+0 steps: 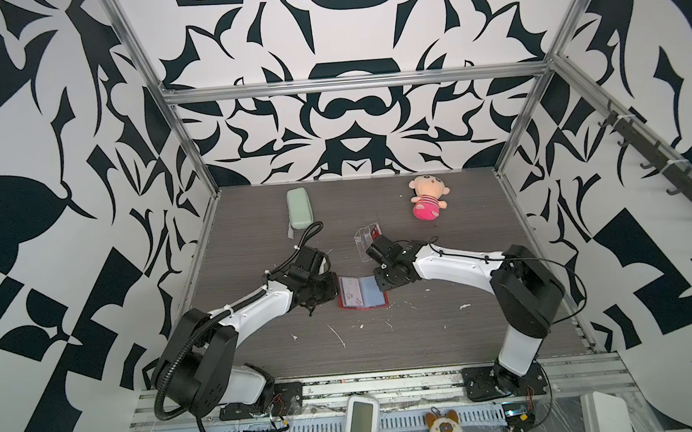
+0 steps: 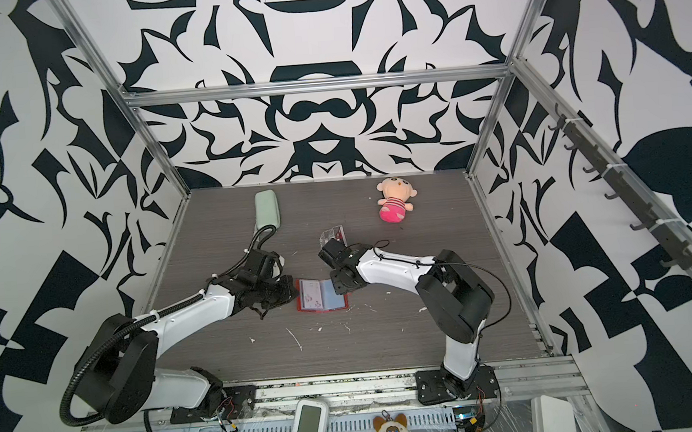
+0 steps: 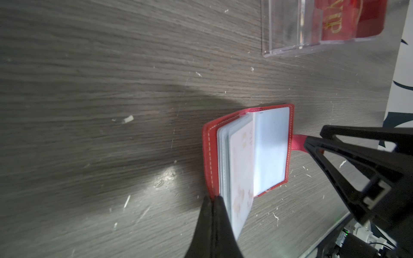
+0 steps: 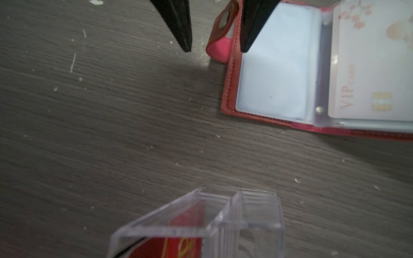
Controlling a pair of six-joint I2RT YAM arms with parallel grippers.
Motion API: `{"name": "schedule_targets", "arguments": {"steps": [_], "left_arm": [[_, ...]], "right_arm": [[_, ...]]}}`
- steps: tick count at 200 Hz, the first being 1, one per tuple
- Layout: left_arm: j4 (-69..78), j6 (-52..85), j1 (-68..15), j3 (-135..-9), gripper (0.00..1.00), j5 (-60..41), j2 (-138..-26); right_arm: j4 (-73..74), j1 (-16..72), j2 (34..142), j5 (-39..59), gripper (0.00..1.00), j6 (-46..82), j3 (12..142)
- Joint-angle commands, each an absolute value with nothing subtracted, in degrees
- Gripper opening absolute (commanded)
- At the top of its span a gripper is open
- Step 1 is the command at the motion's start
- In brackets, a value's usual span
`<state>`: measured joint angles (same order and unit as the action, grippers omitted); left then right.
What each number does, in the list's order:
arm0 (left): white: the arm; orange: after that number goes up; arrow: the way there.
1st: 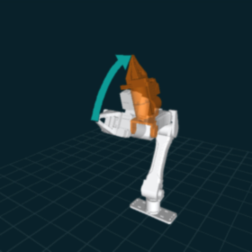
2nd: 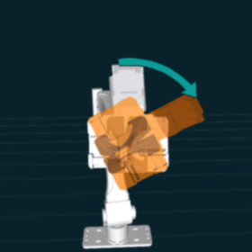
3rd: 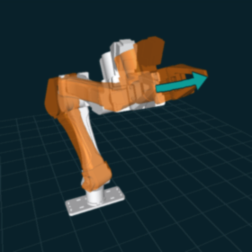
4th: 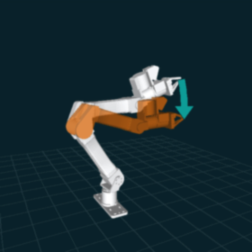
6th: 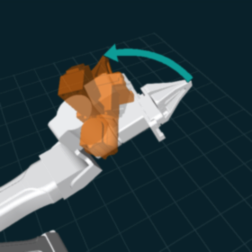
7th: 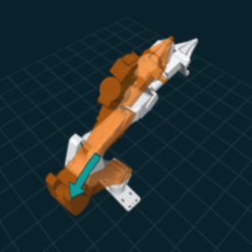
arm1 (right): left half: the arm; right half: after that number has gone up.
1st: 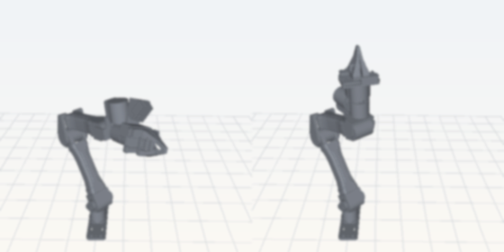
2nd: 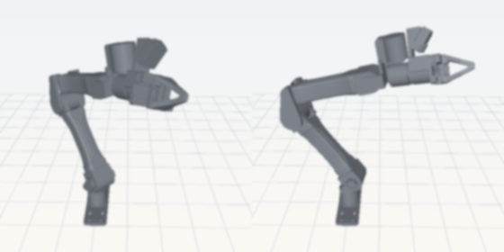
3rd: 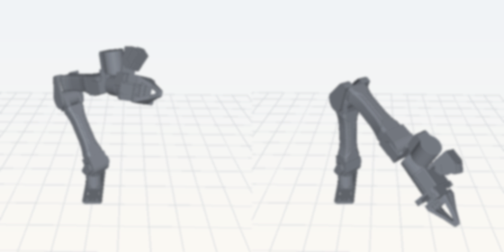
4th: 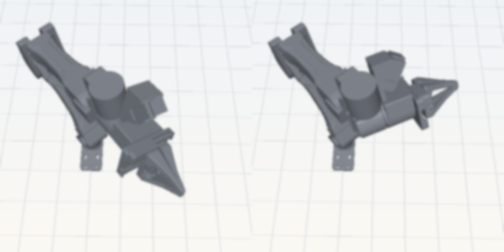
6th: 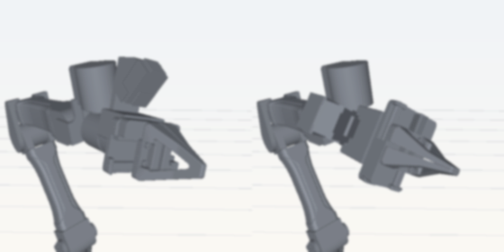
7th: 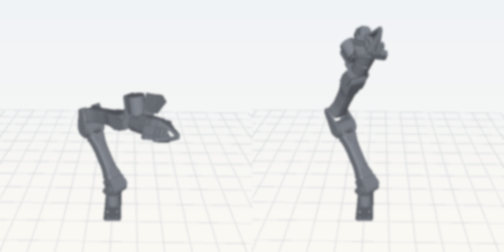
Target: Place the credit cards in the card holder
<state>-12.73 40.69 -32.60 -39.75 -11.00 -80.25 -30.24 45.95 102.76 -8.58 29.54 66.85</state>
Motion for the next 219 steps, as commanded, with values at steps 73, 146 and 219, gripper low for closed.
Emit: {"name": "schedule_targets", "arguments": {"steps": [73,146,219], "left_arm": [[-21.4,39.3,-34.3,-44.9,0.00,-4.7,-79.1],[-29.8,38.5,-39.4,-52.2,0.00,4.2,-82.0],[-34.6,37.9,-44.7,-60.4,0.00,8.7,-89.2]], "right_arm": [[-28.9,45.8,100.6,-7.5,0.08,30.3,65.5],[-22.8,43.6,98.4,-3.7,0.02,32.7,60.3],[-19.2,41.4,95.6,-3.0,0.00,34.6,55.8]]}}
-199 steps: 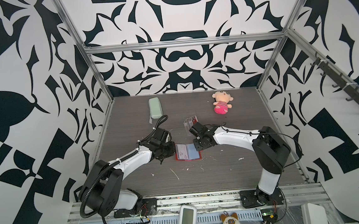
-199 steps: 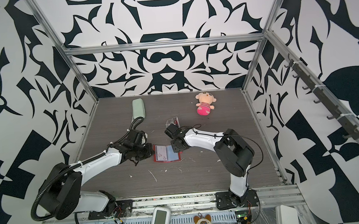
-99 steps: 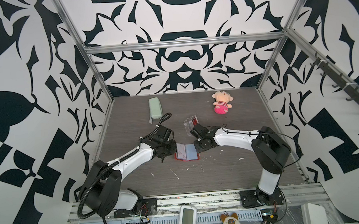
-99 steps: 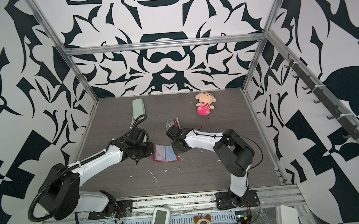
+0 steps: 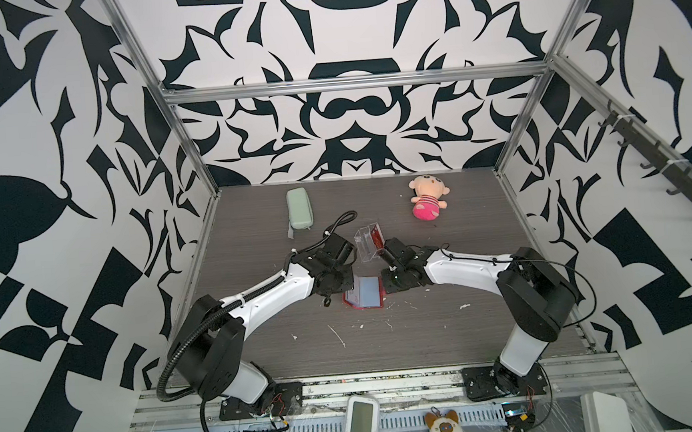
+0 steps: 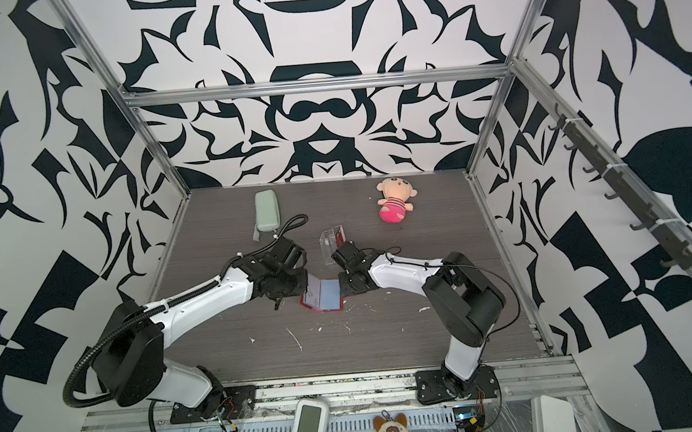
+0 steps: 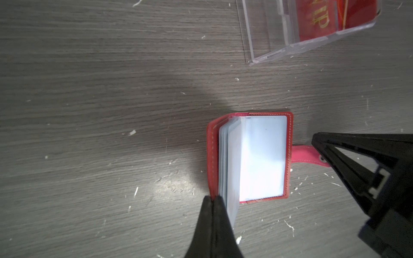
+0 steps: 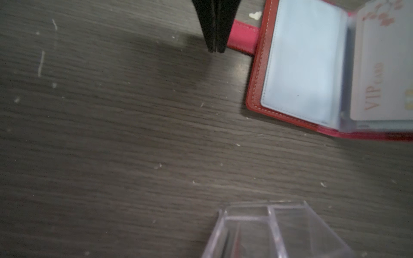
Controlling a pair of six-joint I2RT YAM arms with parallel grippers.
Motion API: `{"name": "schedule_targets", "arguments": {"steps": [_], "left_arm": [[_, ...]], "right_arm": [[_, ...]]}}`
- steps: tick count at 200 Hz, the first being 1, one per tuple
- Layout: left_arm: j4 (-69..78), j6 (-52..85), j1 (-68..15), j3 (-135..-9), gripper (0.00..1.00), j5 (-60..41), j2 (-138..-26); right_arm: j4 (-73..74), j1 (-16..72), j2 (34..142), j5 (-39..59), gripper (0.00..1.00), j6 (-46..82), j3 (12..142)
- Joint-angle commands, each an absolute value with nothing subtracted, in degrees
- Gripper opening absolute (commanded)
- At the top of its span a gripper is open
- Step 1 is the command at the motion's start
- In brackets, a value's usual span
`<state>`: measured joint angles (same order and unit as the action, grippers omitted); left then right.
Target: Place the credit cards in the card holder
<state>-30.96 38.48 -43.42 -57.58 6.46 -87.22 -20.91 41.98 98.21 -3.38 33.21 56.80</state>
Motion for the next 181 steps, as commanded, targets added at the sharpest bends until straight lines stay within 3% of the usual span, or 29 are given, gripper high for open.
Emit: {"name": "schedule_targets", "arguments": {"steps": [1,28,96,181], "left_arm": [[-34.6,37.9,-44.8,-60.5,0.00,8.7,-89.2],[-34.6,37.7,-46.3,-62.7,0.00,8.3,-91.2],[-30.7,37.1,-48.2,-64.8,0.30,4.0,-92.8],[-18.9,39.0,-48.2,-61.8,0.38,-5.8,-96.8]], "right_arm": [[-19.1,41.4,95.6,-3.0,0.00,34.6,55.8],[-18.7,41.1,95.8,-2.6,0.00,34.7,55.4],[-17.8,40.8,95.6,-2.3,0.00,35.0,54.6],[-15.9,39.7,92.9,-2.5,0.00,35.9,51.9]]}}
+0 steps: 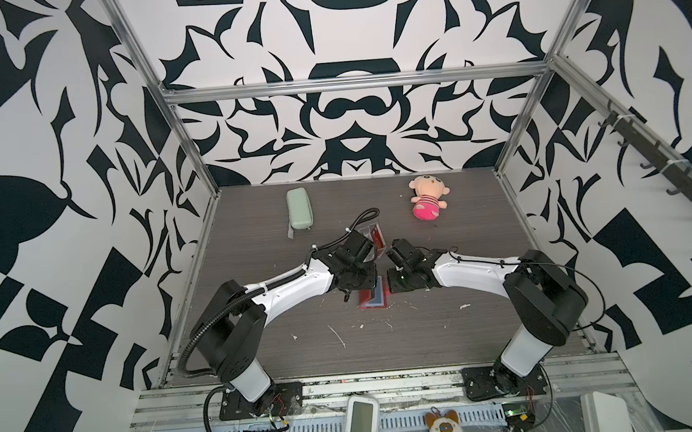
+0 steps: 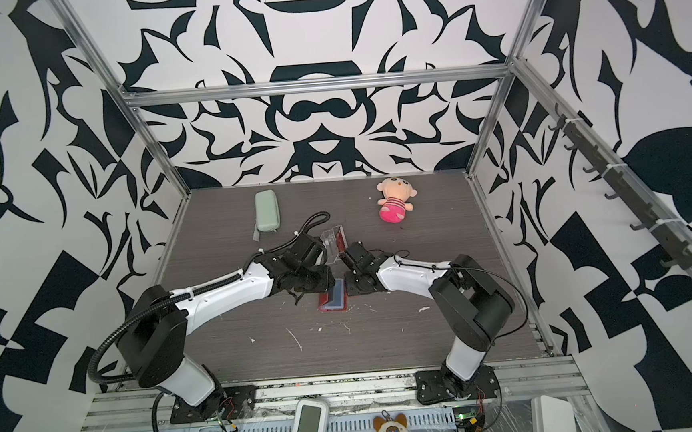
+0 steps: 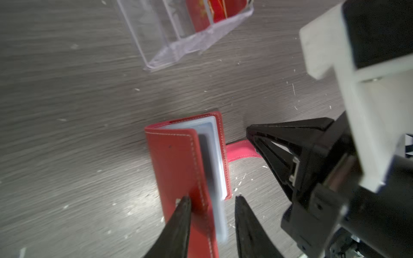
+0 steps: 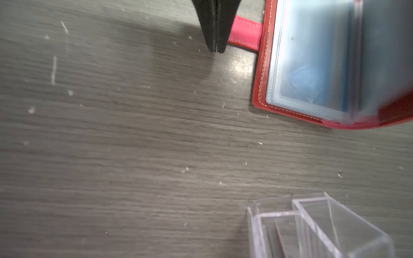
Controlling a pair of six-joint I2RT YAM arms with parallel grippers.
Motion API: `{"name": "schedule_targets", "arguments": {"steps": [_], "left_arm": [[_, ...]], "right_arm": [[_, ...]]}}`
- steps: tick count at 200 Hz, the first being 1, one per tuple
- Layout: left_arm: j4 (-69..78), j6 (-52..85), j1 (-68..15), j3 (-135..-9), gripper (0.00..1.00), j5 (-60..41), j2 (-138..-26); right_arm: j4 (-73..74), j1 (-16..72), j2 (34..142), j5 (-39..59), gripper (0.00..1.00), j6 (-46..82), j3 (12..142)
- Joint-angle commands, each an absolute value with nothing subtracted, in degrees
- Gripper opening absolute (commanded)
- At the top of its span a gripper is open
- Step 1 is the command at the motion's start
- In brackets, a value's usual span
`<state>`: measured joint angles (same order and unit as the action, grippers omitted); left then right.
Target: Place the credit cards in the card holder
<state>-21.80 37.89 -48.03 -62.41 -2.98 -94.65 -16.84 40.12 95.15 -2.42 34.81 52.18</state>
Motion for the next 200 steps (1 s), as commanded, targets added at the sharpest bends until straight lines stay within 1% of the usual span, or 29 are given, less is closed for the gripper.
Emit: {"name": "schedule_targets", "arguments": {"steps": [1,17,28,55,66,92,114,148,187,200], "left_arm": [[-18.9,39.0,-48.2,-61.8,0.38,-5.8,-96.9],[-18.3,39.5,-48.2,-61.8,0.39,-5.5,-98.4],[-17.7,40.0,-48.2,-61.7,0.37,-5.4,-99.3],[-16.7,40.9,-48.2,-61.6,0.29,-5.1,-101.2],[-16.5,41.1,-48.2,-61.6,0.24,-5.1,-101.9],[-16.1,41.5,-48.2,-61.5,0.18,-5.1,-103.0],[-16.3,41.7,-48.2,-61.7,0.16,-4.7,-103.7],[-16.9,42.3,-48.2,-61.4,0.14,-3.1,-103.9],[-16.6,42.7,-48.2,-60.5,0.13,-2.3,-103.6],[-16.5,42.7,-48.2,-60.2,0.11,-2.3,-103.5]], "right_arm": [[-15.9,39.7,92.9,-2.5,0.00,35.9,51.9],[-15.4,39.4,92.5,-2.4,0.00,36.0,51.5],[-15.1,39.4,92.3,-2.0,0.00,36.2,51.2],[-14.0,38.9,91.5,-1.0,0.00,36.5,50.6],[-13.4,38.8,91.0,-0.5,0.00,36.7,50.2],[-11.7,38.4,90.1,1.4,0.00,37.2,49.5],[-8.3,38.1,89.7,4.4,0.00,37.9,48.5],[-3.9,38.1,91.1,9.5,0.00,39.7,47.9],[1.0,38.1,93.7,13.0,0.00,41.9,47.2],[2.2,38.1,94.4,13.9,0.00,42.4,47.2]]}}
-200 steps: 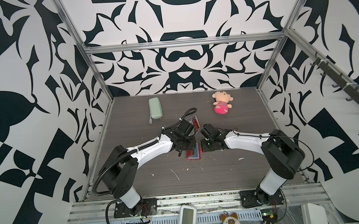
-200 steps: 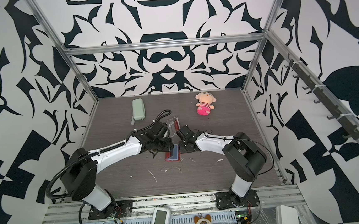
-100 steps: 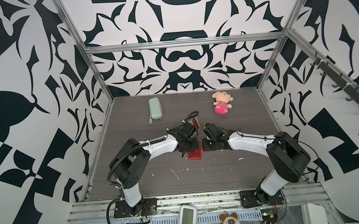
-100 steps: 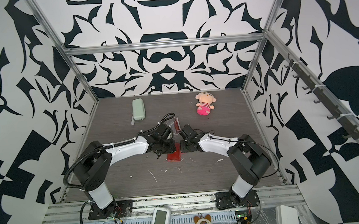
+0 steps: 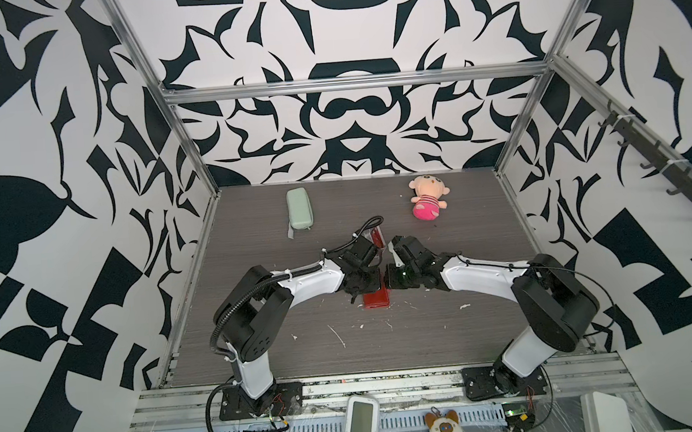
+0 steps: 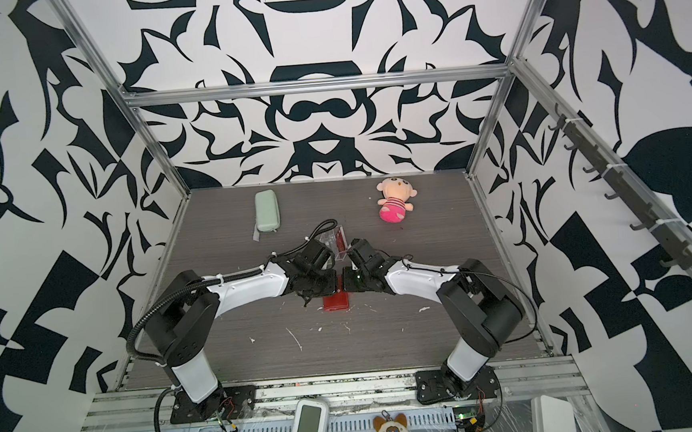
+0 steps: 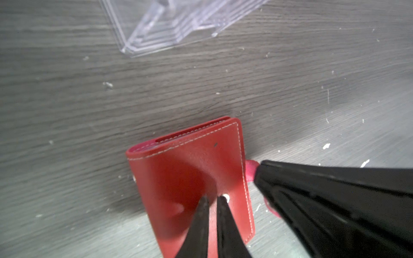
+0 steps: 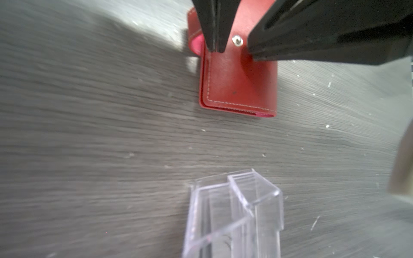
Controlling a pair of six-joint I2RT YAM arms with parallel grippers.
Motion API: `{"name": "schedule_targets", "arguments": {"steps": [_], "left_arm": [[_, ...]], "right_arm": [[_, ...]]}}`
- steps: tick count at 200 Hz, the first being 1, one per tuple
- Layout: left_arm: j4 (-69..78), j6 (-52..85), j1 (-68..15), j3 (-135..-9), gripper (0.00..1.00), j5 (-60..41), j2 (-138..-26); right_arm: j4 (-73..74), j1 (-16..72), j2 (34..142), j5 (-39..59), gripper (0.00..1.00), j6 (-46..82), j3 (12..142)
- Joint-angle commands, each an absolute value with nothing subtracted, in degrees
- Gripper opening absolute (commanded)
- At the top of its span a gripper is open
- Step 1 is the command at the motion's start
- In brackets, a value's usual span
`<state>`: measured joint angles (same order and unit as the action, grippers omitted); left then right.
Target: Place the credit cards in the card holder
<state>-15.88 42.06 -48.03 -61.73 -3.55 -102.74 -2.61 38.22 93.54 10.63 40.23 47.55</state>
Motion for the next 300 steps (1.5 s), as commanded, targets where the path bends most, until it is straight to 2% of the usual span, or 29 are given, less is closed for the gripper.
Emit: {"name": "schedule_targets", "arguments": {"steps": [1,72,98,129,197,237,264,300], "left_arm": [[-16.5,42.7,-48.2,-60.2,0.11,-2.4,-103.5],[-16.2,42.7,-48.2,-59.6,0.07,-2.5,-103.7],[-16.5,42.7,-48.2,-59.4,0.07,-2.2,-103.7],[-17.0,42.6,-48.2,-59.3,0.07,-1.5,-103.6],[-17.6,42.4,-48.2,-59.0,0.06,-0.9,-103.7],[-17.6,42.2,-48.2,-58.9,0.06,-1.0,-103.3],[-17.7,41.9,-48.2,-59.1,0.06,-1.2,-103.1],[-17.7,41.7,-48.2,-59.5,0.06,-1.5,-103.2]], "right_arm": [[2.2,38.1,94.4,13.9,0.00,42.4,47.2],[4.2,38.1,96.8,15.0,0.00,43.4,46.9],[3.9,38.1,96.3,15.1,0.15,43.5,46.9],[3.0,38.0,94.4,14.7,0.25,43.2,46.9],[-3.3,38.1,86.7,10.5,0.39,40.5,47.6],[-9.1,37.1,85.0,4.5,0.41,38.8,47.6],[-9.9,35.6,87.3,6.6,0.33,37.8,47.3],[-9.0,35.4,90.1,9.1,0.34,37.1,47.5]]}}
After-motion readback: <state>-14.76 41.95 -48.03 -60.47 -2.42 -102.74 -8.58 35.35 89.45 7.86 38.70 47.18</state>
